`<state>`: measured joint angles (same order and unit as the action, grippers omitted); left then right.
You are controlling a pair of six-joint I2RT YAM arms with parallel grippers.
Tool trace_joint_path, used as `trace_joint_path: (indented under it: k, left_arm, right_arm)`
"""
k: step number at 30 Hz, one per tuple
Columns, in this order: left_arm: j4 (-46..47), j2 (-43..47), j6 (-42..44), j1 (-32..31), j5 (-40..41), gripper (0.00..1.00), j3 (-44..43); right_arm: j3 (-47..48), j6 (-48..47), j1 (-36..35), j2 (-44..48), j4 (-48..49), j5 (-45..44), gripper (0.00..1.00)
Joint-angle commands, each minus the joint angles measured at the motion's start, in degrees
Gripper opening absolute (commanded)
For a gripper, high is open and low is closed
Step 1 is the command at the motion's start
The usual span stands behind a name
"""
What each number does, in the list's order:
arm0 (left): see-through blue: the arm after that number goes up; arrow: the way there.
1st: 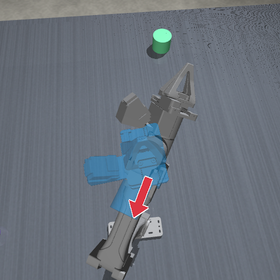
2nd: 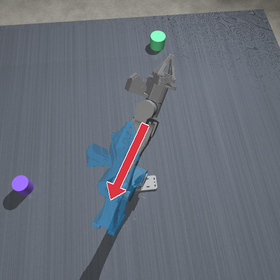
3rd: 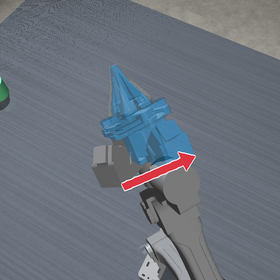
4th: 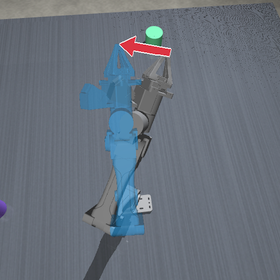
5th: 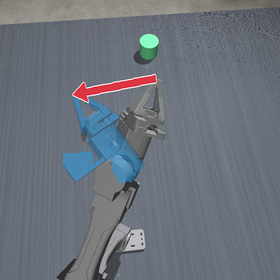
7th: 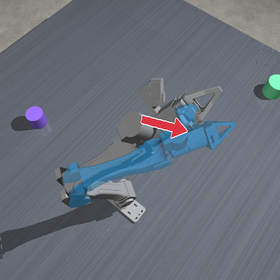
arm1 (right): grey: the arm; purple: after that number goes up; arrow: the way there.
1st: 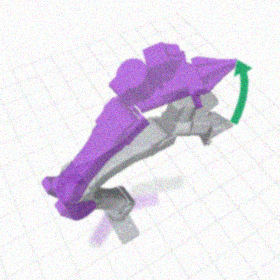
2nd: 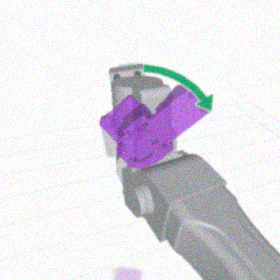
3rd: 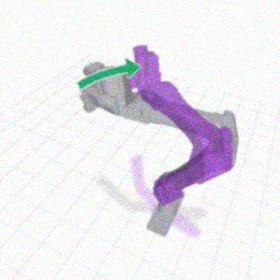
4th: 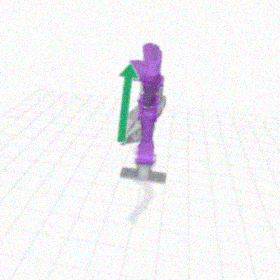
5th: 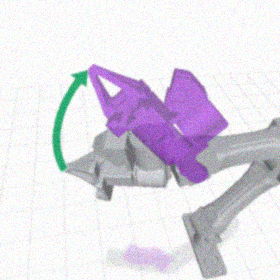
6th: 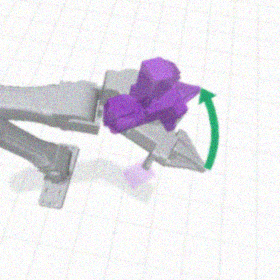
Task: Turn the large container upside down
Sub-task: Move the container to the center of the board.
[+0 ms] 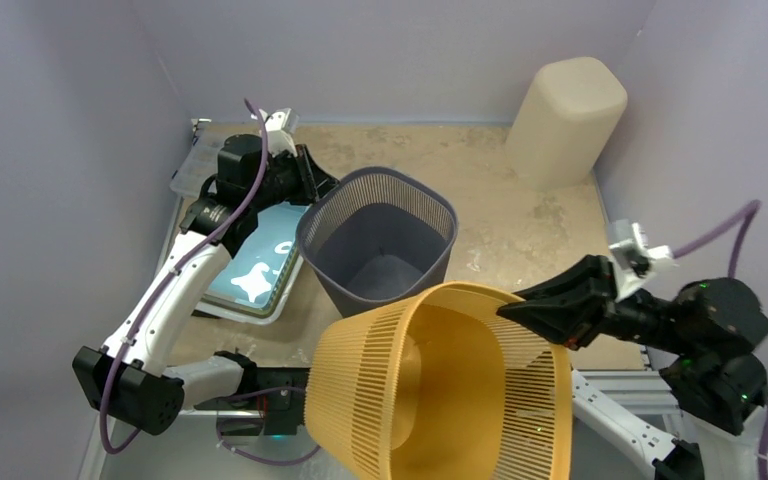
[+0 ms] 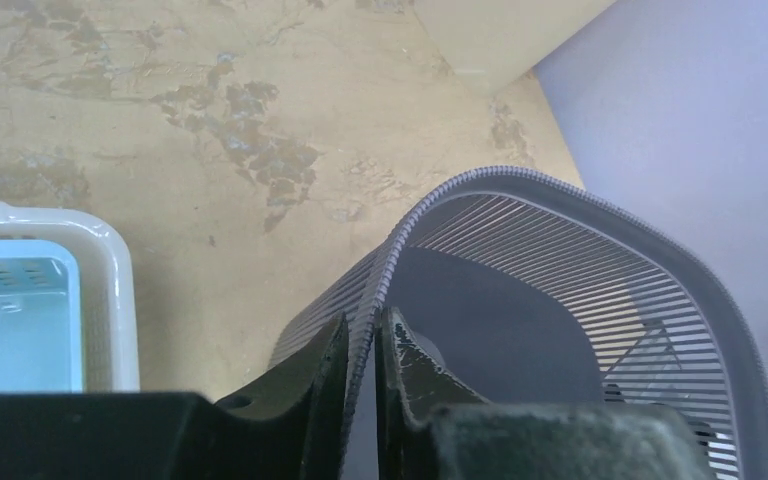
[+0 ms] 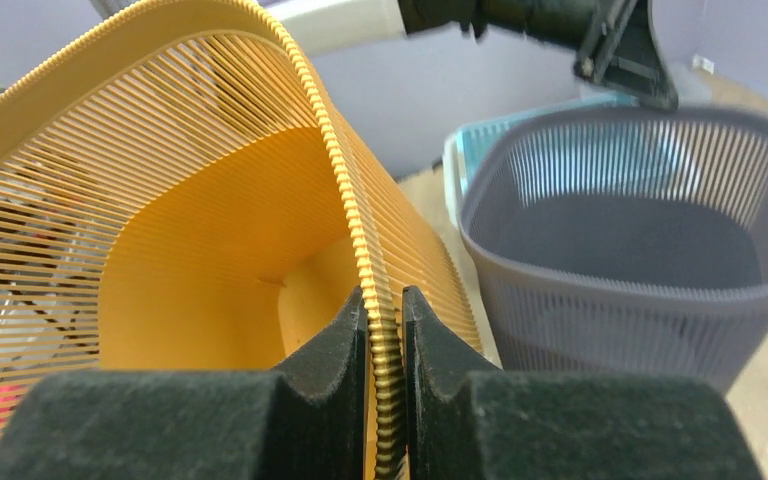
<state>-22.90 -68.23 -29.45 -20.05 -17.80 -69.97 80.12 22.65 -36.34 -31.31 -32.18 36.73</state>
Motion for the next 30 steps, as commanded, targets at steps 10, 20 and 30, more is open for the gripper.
trace_joint_path:
  k: [10, 20, 30]
  left_arm:
    - [-6.40, -1.31, 9.39, 0.09, 4.44, 0.00, -3.26]
    - [-8.65, -3.88, 11.84, -0.08, 2.19, 0.11, -4.05]
    - [-9.34, -6.18, 11.58, -4.46, 6.08, 0.12, -4.22]
  right_arm:
    - [-8.25, -2.23, -0.05, -4.46, -0.50, -9.24, 0.00]
    - [-7.76, -2.10, -0.09, -8.52, -2.19, -16.28, 0.00]
    - [-7.43, -1.74, -0.06, -9.25, -2.03, -17.84, 0.00]
